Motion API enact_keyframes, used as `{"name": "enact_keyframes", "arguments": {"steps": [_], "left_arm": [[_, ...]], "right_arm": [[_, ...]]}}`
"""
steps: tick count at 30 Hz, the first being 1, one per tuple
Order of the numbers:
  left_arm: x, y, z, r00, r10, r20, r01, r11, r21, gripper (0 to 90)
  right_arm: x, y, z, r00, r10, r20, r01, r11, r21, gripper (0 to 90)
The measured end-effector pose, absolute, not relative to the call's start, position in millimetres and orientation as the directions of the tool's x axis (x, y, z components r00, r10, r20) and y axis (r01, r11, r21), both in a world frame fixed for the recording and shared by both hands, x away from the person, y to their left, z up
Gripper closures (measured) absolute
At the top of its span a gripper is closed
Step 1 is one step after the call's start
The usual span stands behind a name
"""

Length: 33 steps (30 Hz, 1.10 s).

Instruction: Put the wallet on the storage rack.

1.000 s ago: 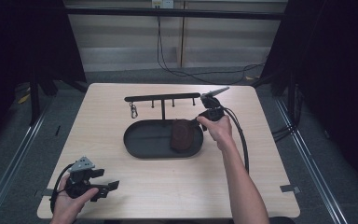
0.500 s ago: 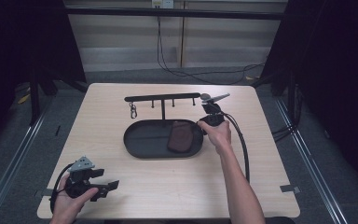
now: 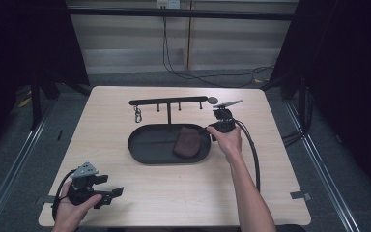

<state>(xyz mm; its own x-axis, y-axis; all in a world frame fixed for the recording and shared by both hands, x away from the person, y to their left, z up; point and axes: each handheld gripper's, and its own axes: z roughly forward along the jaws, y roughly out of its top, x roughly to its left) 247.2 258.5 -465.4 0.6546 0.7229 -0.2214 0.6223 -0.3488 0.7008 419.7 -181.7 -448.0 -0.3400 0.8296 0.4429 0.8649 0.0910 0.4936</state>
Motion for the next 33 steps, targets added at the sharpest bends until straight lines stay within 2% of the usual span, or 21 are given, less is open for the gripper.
{"name": "enact_keyframes", "arguments": {"steps": [10, 15, 21, 24, 31, 33], "left_arm": [[247, 258, -465, 0.649, 0.726, -0.225, 0.624, -0.340, 0.704, 19.8], [247, 259, -465, 0.648, 0.728, -0.225, 0.622, -0.335, 0.708, 19.7], [248, 260, -465, 0.638, 0.736, -0.226, 0.625, -0.324, 0.710, 19.3], [249, 262, -464, 0.635, 0.738, -0.229, 0.625, -0.316, 0.714, 18.7], [251, 265, -464, 0.621, 0.741, -0.256, 0.641, -0.292, 0.710, 18.1], [251, 265, -465, 0.617, 0.743, -0.260, 0.645, -0.288, 0.708, 18.1]], "right_arm": [[408, -182, -431, -0.411, 0.812, 0.414, 0.815, 0.124, 0.567, 35.9], [400, -186, -425, -0.425, 0.813, 0.397, 0.793, 0.124, 0.596, 26.1], [388, -198, -427, -0.426, 0.824, 0.374, 0.781, 0.125, 0.612, 20.7], [381, -203, -426, -0.438, 0.824, 0.360, 0.763, 0.129, 0.633, 23.9], [364, -217, -425, -0.436, 0.827, 0.355, 0.747, 0.112, 0.656, 19.5], [359, -221, -425, -0.434, 0.828, 0.357, 0.748, 0.110, 0.654, 14.7]]}}
